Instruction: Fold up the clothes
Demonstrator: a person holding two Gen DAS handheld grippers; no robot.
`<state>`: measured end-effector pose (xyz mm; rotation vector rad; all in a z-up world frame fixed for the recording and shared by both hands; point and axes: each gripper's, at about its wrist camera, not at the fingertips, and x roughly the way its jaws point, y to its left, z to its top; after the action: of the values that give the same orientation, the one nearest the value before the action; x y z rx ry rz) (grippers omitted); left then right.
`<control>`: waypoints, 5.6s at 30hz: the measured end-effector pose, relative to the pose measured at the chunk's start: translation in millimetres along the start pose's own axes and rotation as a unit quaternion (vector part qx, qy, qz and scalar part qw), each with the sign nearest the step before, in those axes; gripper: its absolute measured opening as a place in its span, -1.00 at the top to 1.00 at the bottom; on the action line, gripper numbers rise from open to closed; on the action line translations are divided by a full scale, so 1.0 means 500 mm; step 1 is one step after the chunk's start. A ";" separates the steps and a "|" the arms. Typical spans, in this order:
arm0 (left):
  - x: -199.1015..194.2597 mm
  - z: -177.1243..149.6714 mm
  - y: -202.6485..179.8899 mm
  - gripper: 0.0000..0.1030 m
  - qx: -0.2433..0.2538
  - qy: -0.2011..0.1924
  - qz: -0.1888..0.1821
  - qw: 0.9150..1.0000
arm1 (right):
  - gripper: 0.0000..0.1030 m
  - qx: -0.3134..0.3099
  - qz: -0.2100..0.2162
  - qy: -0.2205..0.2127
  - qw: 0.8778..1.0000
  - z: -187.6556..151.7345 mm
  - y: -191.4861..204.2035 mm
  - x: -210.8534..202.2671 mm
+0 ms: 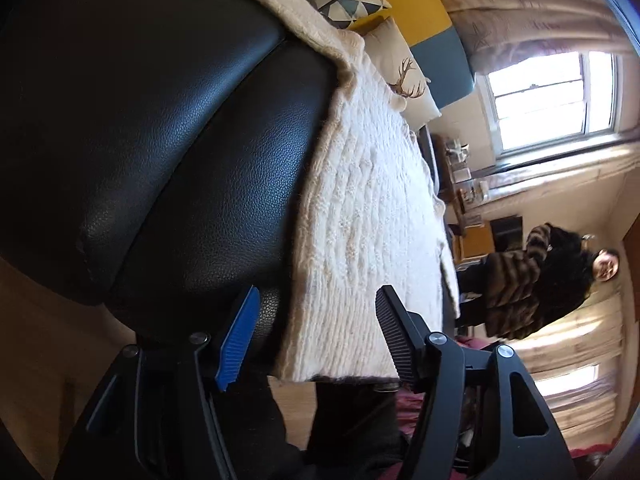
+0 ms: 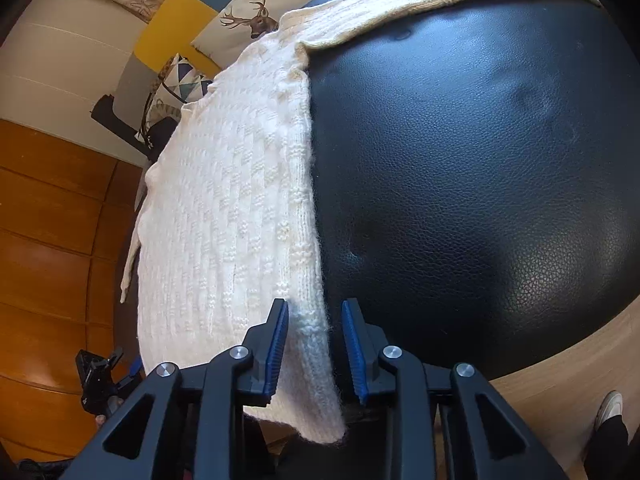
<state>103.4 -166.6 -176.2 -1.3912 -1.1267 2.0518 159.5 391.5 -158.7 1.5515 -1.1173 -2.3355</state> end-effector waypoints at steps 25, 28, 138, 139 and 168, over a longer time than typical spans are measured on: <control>0.030 0.018 -0.018 0.86 0.010 0.049 0.064 0.997 | 0.03 -0.009 0.071 0.042 0.997 0.011 0.014 0.026; 0.034 0.008 -0.042 0.90 0.046 0.039 0.096 0.994 | 0.85 -0.073 -0.030 0.046 0.996 0.006 0.057 0.030; 0.561 0.612 -0.375 0.77 0.143 -0.010 0.136 0.980 | 0.49 -0.199 -0.069 -0.062 0.976 0.564 0.358 0.409; 0.526 0.604 -0.362 0.77 0.137 -0.023 0.129 0.982 | 0.48 -0.203 -0.059 -0.060 0.975 0.551 0.353 0.396; 0.056 0.534 -0.042 0.78 0.068 -0.170 0.264 0.947 | 0.45 -0.375 0.027 0.115 0.919 0.273 0.900 0.643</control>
<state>-151.9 -238.0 -129.1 -1.4133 -0.7576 2.7780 -232.7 -15.5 -86.4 1.3922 -0.1502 -2.0785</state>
